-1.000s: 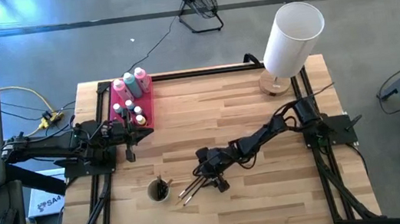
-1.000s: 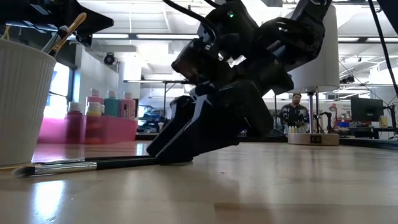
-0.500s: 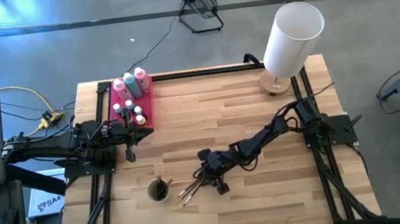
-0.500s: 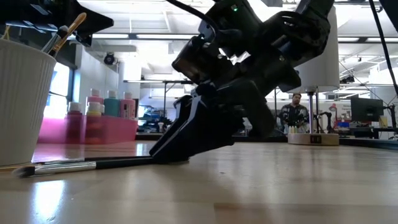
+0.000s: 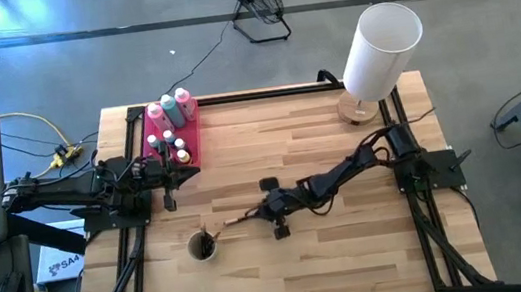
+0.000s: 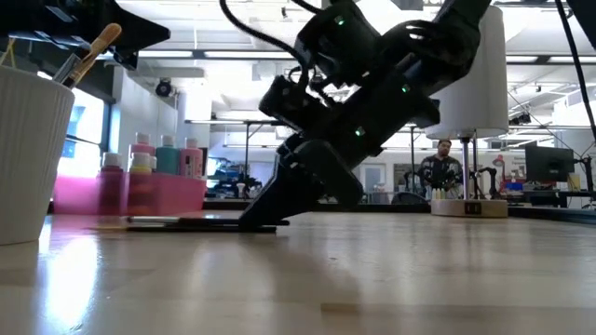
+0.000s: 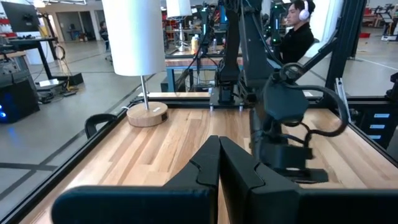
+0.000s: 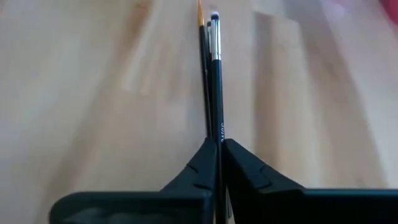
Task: Pick & Place Paint Supplies
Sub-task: Move the paintbrushes to the center of the table
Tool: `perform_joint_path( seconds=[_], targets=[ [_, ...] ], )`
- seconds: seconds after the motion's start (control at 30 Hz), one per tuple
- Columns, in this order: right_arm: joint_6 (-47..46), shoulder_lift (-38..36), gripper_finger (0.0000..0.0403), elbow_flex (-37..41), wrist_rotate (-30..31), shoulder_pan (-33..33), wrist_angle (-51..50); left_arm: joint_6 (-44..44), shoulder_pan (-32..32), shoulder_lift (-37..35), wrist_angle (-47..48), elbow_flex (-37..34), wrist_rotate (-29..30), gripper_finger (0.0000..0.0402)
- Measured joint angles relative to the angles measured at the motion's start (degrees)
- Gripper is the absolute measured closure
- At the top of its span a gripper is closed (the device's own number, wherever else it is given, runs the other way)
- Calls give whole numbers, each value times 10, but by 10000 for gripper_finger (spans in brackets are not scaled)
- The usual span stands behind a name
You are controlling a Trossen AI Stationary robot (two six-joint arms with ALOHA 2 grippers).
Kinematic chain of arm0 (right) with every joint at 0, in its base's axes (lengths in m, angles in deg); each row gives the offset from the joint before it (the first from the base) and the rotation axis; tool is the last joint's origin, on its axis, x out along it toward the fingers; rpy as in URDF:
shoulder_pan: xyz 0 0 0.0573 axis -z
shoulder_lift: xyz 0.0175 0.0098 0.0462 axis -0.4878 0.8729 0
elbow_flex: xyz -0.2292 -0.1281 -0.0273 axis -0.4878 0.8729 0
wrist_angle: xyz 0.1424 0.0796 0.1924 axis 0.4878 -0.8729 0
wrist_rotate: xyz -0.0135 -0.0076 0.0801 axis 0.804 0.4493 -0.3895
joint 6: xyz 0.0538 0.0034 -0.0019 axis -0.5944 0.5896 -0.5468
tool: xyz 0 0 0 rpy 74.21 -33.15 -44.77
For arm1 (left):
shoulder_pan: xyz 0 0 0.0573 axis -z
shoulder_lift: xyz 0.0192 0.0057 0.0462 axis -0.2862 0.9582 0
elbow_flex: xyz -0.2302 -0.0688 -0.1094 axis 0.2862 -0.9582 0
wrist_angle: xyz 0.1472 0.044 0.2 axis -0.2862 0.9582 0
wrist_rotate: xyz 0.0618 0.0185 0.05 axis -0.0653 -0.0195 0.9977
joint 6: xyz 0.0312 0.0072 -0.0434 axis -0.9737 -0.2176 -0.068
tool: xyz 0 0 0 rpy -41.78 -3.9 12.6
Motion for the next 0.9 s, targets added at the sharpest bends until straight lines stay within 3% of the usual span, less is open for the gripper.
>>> perform_joint_path(
  seconds=[0.2,0.37,0.9],
  targets=[
    [-34,-37,384,1,52,21,-95,0,0,0,16,0,0,394],
    [-75,-50,393,0,50,49,-160,0,0,0,33,0,0,394],
    [-116,-52,376,0,20,84,-195,1,0,0,34,0,-1,394]
  ],
)
